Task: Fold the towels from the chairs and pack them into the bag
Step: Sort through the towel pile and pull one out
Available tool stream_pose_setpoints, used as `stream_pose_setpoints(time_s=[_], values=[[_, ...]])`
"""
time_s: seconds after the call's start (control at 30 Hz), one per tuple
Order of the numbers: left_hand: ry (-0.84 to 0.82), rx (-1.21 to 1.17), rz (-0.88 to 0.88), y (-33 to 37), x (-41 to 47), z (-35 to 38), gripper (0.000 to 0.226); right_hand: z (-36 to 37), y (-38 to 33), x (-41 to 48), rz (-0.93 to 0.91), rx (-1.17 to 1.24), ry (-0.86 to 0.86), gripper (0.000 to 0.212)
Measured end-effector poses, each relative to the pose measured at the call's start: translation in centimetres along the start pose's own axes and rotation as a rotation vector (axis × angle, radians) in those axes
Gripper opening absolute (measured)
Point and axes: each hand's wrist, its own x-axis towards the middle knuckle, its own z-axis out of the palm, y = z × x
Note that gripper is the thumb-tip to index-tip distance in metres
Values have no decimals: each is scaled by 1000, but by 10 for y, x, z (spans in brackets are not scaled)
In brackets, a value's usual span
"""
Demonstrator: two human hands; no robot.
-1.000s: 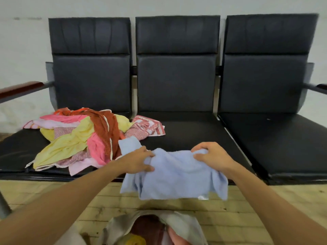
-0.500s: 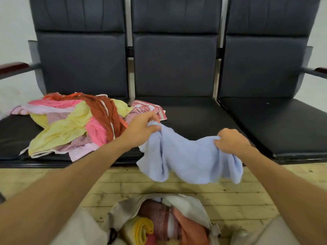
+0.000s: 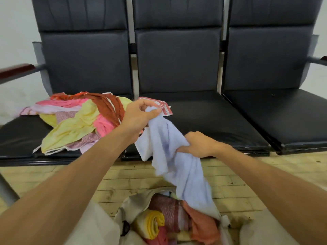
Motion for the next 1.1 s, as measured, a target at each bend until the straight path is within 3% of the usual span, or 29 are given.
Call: stream_pose_setpoints(time_s=[0.07,0.23,0.4,0.5,0.57,0.63,0.7,0.77,0.9,0.97,1.1], values=[[-28,20,25,2,0,-10,11,-8,6,-9,-23,68,-10,34],[-76,142,26,-4,2,-29,26,-32,16,-33,10,486,144,20],[37,-95,-77,-6,6,-24,27,-43,12,-45,75,732,222,30],[-116,-52,-65,-4,8,-10,47,-49,6,-46,57,972,283,33],[-266,97,-73,-5,1,6,57,-53,4,-43,108,1167,375,34],[-289,309,-56,-6,-8,20,51,-56,3,-42,181,1331,428,32],[-238,321,-56,0,-17,30,18,-57,3,-43,211,1409,428,31],[-273,352,-62,7,-24,34,24,-58,3,-44,222,1486,401,34],[-463,357,-244,4,-36,34,44,-65,-3,-50,194,1635,377,33],[-514,309,-286,-1,-42,36,43,-67,-6,-53,148,1676,363,33],[-460,71,-190,2,-51,48,32,-71,-13,-65,18,1708,309,36]])
